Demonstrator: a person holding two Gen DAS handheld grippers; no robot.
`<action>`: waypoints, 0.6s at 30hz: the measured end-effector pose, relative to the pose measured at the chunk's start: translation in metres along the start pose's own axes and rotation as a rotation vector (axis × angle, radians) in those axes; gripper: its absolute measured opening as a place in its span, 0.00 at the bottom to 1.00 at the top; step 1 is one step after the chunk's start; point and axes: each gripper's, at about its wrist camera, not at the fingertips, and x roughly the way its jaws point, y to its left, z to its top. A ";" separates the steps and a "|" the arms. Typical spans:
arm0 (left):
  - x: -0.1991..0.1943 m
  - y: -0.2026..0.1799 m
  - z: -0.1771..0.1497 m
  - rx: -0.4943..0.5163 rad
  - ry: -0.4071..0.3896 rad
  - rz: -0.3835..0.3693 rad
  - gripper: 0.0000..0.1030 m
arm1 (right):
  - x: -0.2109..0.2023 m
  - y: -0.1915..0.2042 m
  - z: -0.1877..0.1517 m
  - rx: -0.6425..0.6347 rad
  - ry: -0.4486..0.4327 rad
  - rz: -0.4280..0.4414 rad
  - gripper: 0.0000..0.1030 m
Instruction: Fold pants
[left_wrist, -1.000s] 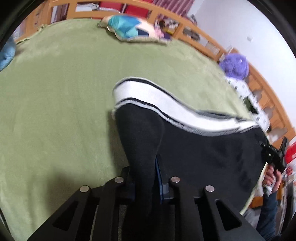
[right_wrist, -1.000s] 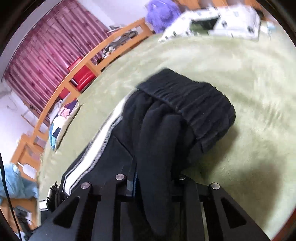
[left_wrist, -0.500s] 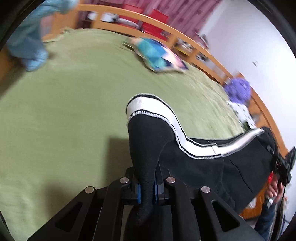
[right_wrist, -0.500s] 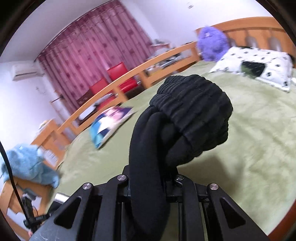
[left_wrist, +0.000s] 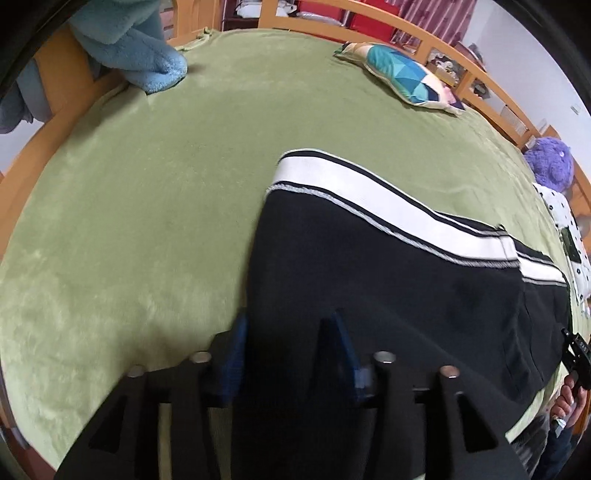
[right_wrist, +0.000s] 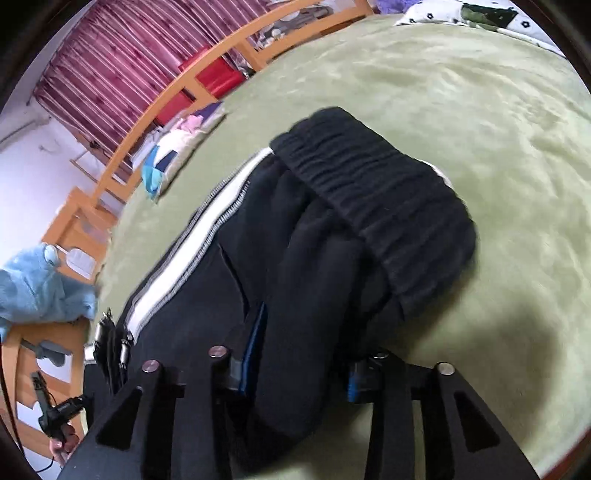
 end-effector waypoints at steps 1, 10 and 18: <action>-0.005 -0.003 -0.004 0.011 -0.014 -0.001 0.56 | -0.005 0.002 -0.003 -0.006 0.002 -0.026 0.48; -0.024 -0.007 -0.033 0.017 -0.038 -0.047 0.62 | -0.073 0.075 -0.027 -0.296 -0.096 -0.216 0.54; -0.045 0.007 -0.054 -0.027 -0.032 -0.066 0.62 | -0.010 0.207 -0.063 -0.515 0.007 0.040 0.55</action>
